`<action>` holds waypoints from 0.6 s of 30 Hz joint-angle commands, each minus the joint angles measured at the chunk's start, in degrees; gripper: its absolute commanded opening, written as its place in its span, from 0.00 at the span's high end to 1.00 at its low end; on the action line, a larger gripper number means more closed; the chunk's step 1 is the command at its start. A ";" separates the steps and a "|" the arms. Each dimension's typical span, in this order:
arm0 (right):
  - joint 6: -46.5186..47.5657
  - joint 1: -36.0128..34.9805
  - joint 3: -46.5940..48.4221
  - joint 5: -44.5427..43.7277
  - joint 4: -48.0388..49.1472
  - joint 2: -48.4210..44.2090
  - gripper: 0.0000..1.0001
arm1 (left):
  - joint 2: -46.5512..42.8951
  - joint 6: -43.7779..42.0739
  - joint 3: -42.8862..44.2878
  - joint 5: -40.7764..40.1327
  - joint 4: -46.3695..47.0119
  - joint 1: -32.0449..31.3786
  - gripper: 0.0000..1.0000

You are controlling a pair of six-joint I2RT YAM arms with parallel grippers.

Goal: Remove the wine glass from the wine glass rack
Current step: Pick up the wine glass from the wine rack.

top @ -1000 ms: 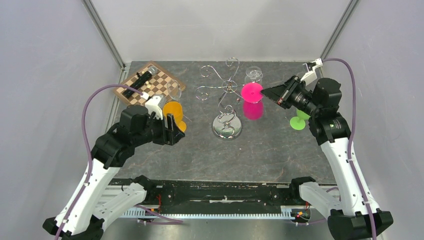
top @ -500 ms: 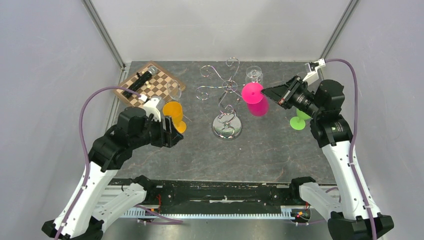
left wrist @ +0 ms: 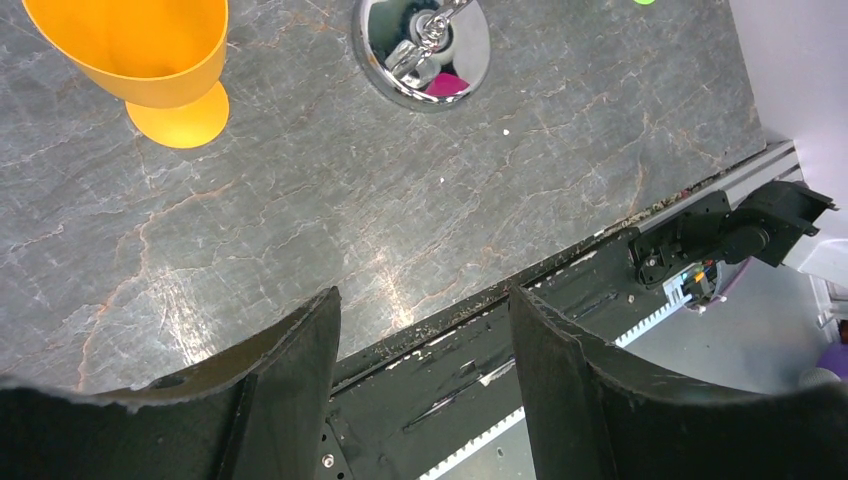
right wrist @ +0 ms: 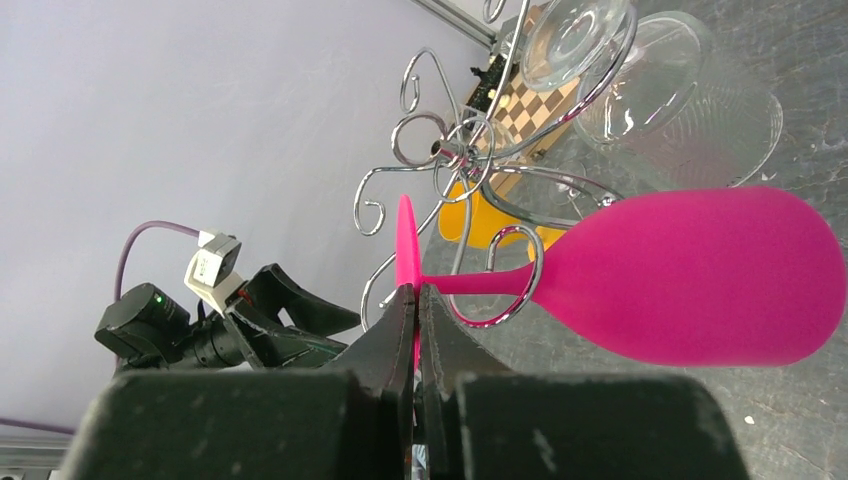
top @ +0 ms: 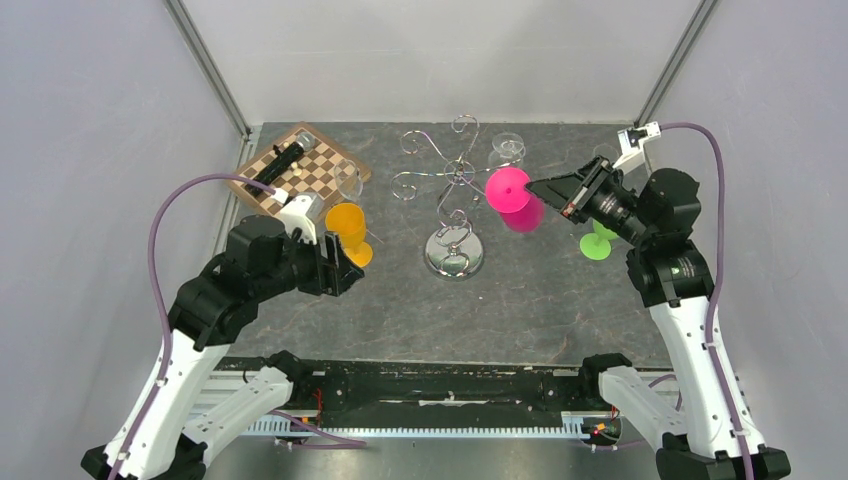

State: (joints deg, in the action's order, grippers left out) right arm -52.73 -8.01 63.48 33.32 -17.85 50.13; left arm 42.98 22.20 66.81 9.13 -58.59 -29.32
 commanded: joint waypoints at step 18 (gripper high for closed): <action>-4.02 -0.08 -4.48 0.92 4.03 -2.40 1.00 | -1.32 0.83 1.31 0.39 0.38 0.07 0.31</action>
State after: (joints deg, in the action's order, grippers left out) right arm -54.48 -8.01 59.79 34.09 -18.04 47.64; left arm 42.15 22.22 66.94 9.17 -58.65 -29.32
